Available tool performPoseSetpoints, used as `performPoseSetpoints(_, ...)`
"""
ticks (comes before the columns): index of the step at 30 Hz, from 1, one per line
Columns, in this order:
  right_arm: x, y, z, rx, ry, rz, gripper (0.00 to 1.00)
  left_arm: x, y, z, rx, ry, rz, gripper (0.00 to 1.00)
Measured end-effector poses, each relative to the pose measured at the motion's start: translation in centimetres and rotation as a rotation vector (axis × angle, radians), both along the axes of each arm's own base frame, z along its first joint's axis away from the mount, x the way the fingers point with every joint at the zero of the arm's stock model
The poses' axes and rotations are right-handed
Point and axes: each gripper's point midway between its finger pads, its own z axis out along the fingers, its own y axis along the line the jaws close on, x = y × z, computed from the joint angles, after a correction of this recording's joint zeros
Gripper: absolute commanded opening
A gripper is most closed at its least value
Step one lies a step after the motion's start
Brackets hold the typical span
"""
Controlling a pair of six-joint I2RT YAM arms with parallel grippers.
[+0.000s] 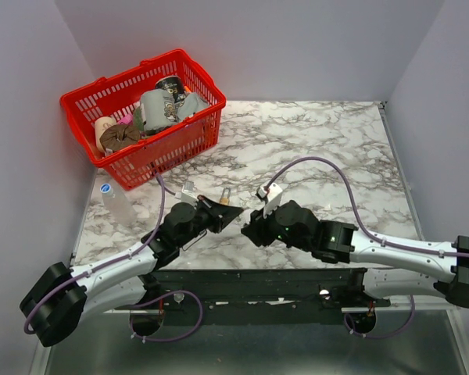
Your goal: Unlock with the key
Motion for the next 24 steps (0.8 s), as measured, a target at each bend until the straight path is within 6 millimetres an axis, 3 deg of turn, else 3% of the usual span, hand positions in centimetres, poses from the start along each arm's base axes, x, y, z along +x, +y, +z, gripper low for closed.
performPoseSetpoints(3, -0.4, -0.5, 1.0, 0.041, 0.004, 0.019, 0.71, 0.3, 0.4, 0.6, 0.049, -0.104, -0.002, 0.0)
performPoseSetpoints(8, -0.7, -0.7, 2.7, 0.12, 0.016, 0.058, 0.74, 0.6, 0.5, 1.5, 0.126, -0.257, -0.03, 0.0)
performPoseSetpoints(17, -0.3, -0.6, 4.6, 0.325, 0.08, 0.121, 0.6, -1.6, -1.1, 5.0, 0.136, -0.562, -0.21, 0.0)
performPoseSetpoints(24, -1.2, 0.7, 5.5, 0.426, 0.128, 0.183, 0.45, -3.5, -1.8, 7.8, 0.079, -0.751, -0.304, 0.0)
